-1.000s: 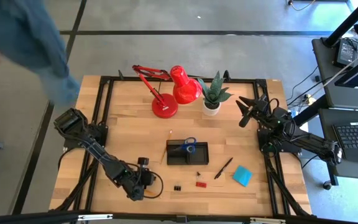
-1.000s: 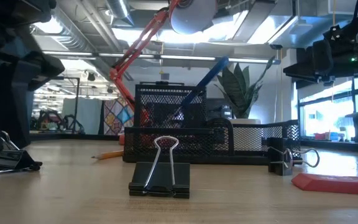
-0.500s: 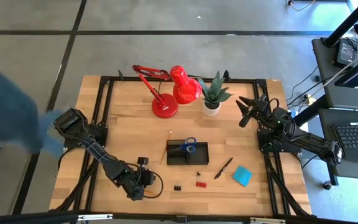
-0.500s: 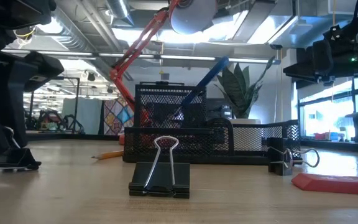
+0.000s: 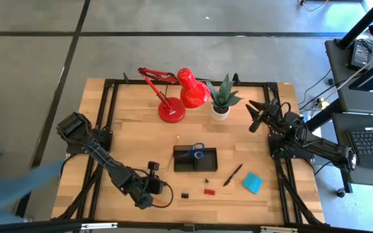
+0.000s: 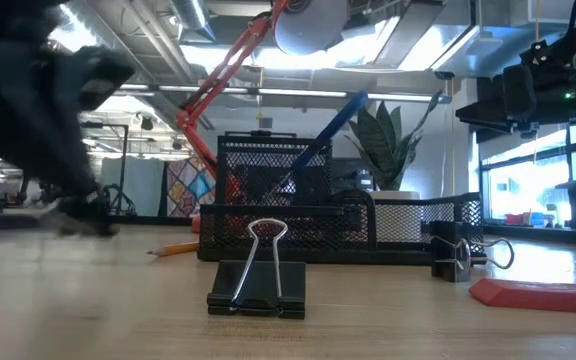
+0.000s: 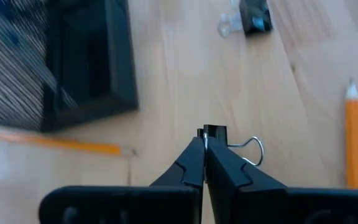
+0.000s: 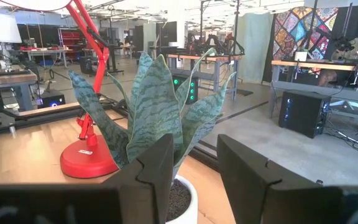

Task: Pick and place office supplies into organizer
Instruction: Put the left binder clip into the black desk organizer

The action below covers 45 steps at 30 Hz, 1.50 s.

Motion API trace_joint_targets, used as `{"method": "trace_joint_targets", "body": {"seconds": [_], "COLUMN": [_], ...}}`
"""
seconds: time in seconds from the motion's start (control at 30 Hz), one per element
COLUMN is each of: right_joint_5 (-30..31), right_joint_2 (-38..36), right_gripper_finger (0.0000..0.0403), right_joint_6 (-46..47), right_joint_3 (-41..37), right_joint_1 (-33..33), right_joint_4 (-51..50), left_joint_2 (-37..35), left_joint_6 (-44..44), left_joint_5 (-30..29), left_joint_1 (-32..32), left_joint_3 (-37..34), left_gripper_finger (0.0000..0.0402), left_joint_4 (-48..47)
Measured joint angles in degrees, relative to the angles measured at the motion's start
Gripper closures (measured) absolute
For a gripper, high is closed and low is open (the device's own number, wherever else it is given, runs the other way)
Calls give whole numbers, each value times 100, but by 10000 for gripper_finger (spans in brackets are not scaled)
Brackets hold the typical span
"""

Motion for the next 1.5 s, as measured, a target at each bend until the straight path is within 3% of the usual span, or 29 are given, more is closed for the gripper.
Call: {"method": "trace_joint_targets", "body": {"seconds": [0.33, 0.57, 1.0, 1.27, 1.5], "right_joint_5": [2, 1, 2, 2, 2], "right_joint_2": [0, 0, 0, 0, 0], "right_gripper_finger": [275, 275, 275, 275, 275], "right_joint_6": [-22, -22, -181, -162, -148], "right_joint_3": [0, 1, 0, 2, 1], "right_joint_1": [0, -1, -2, -2, 0], "right_joint_4": [-2, 0, 0, 0, 0], "left_joint_2": [-4, -4, -4, -4, -4], "left_joint_6": [1524, 2279, 2195, 1931, 1703], "left_joint_5": [-395, -584, 1222, 1605, 1601], "left_joint_1": [470, 908, 1945, 2141, 2156], "left_joint_3": [628, 662, 662, 481, 436], "left_gripper_finger": [399, 399, 399, 398, 398], "left_joint_4": [28, 291, 378, 415, 412]}}
